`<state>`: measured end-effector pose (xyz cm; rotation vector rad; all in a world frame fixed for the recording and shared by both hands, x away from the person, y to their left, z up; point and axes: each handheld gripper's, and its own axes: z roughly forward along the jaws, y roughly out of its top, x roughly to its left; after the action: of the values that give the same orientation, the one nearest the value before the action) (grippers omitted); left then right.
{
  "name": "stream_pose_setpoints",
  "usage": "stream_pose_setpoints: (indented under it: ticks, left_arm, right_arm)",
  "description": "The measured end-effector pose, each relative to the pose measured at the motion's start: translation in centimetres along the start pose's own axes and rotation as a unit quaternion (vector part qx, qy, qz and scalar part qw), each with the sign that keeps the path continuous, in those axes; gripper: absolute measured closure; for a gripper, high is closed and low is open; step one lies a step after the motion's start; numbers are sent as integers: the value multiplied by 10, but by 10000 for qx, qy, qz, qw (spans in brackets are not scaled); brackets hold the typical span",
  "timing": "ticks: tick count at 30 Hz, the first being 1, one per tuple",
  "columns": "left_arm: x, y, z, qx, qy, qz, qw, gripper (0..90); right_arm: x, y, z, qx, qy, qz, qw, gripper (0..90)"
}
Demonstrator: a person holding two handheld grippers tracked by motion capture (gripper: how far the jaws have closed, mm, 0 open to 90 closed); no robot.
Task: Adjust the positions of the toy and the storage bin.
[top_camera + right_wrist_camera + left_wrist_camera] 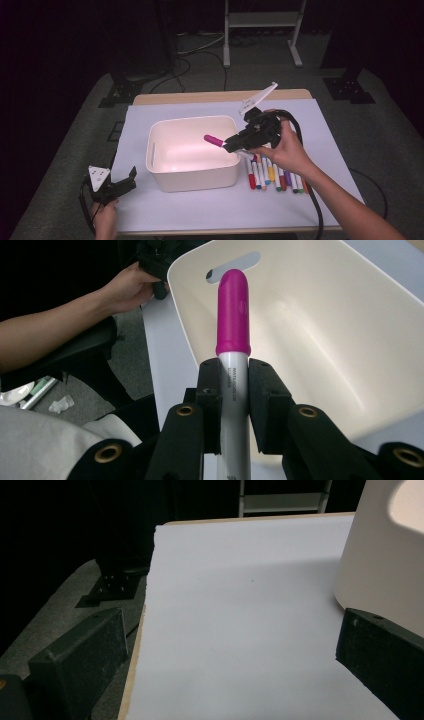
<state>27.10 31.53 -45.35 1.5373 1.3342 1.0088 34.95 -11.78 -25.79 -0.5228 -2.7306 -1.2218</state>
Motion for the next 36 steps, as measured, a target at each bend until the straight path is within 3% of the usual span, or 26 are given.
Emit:
stream_pose_setpoints:
  ticks: [13, 14, 20, 36]
  left_arm:
    - [0, 0, 0, 20, 0, 30, 10000, 0]
    - [0, 0, 0, 15, -1, 27, 10000, 0]
    - [0, 0, 0, 3, -1, 21, 10000, 0]
    - [0, 0, 1, 19, 12, -2, 10000, 0]
  right_arm:
    - [0, 33, 56, 134, 342, -315, 9988, 754]
    - [-2, 36, 67, 219, 425, -366, 9982, 754]
    - [-5, 42, 87, 482, 503, -453, 9965, 754]
    - [-10, 50, 138, 1063, 815, -769, 9880, 752]
